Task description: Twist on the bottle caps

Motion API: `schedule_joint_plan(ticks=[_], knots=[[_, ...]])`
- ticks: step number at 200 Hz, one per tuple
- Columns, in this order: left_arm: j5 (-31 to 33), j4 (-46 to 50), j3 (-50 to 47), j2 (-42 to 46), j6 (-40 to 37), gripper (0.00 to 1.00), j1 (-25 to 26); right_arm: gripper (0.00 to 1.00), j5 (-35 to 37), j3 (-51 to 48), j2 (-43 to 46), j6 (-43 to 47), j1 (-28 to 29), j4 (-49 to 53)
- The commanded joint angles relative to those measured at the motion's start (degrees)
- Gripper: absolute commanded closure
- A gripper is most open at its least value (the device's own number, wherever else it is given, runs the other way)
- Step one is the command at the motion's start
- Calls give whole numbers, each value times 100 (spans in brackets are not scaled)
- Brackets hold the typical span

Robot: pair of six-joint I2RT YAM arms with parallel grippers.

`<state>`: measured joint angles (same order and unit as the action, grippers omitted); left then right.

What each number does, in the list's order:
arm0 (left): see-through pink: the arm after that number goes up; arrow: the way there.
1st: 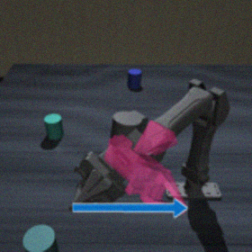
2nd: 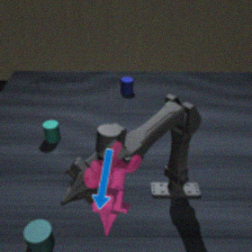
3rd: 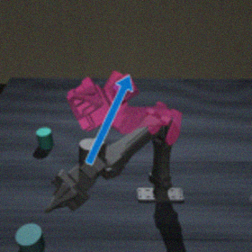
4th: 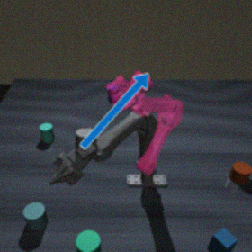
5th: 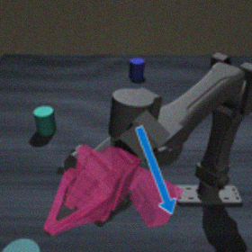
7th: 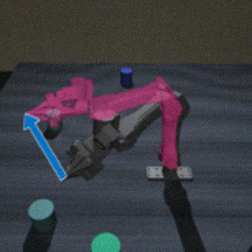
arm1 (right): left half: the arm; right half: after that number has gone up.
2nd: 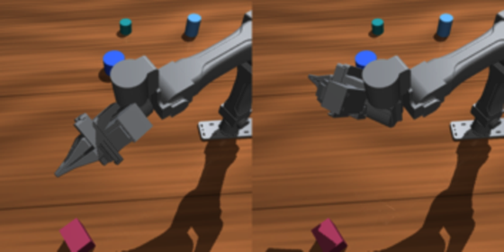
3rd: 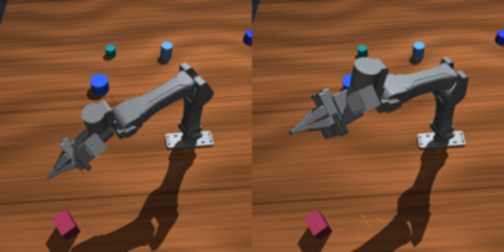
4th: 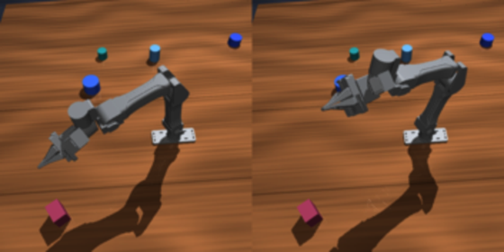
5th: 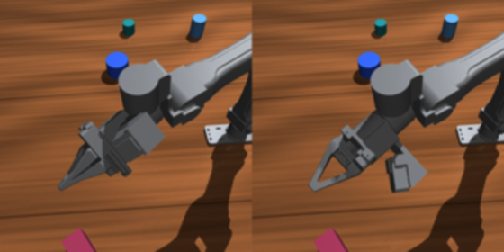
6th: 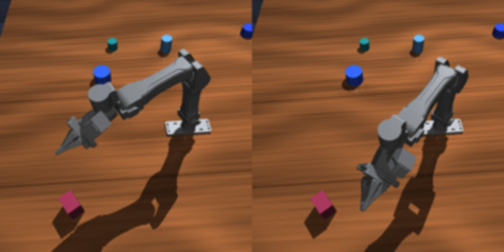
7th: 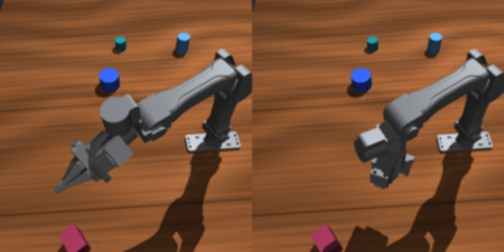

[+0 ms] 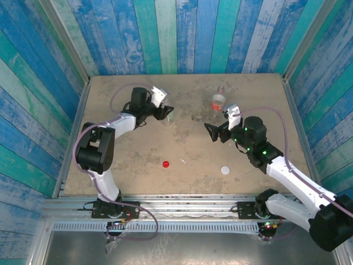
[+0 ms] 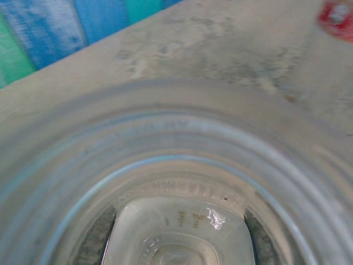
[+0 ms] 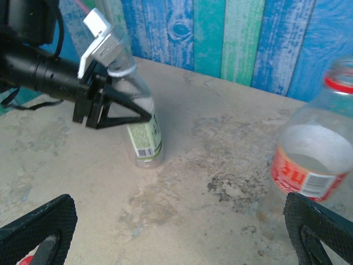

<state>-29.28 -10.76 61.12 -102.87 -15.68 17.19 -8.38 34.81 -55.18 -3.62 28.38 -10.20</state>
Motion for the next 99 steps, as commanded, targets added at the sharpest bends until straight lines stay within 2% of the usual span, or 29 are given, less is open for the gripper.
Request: schedule_joint_plan(ticks=[1, 45, 76, 99], knots=[[-262, 100, -163, 636, 85, 42, 404, 0, 694, -62, 395, -448, 27, 486], [-453, -101, -716, 937, -25, 42, 1146, 0, 1749, -748, 1484, -1241, 10, 888], [-499, -92, -971, 949, -282, 42, 1507, 0, 1805, -1221, 2309, -1469, 9, 1082], [-518, -314, -1113, 907, -164, 41, 1568, 0, 1765, -1415, 2692, -1598, 9, 1148]])
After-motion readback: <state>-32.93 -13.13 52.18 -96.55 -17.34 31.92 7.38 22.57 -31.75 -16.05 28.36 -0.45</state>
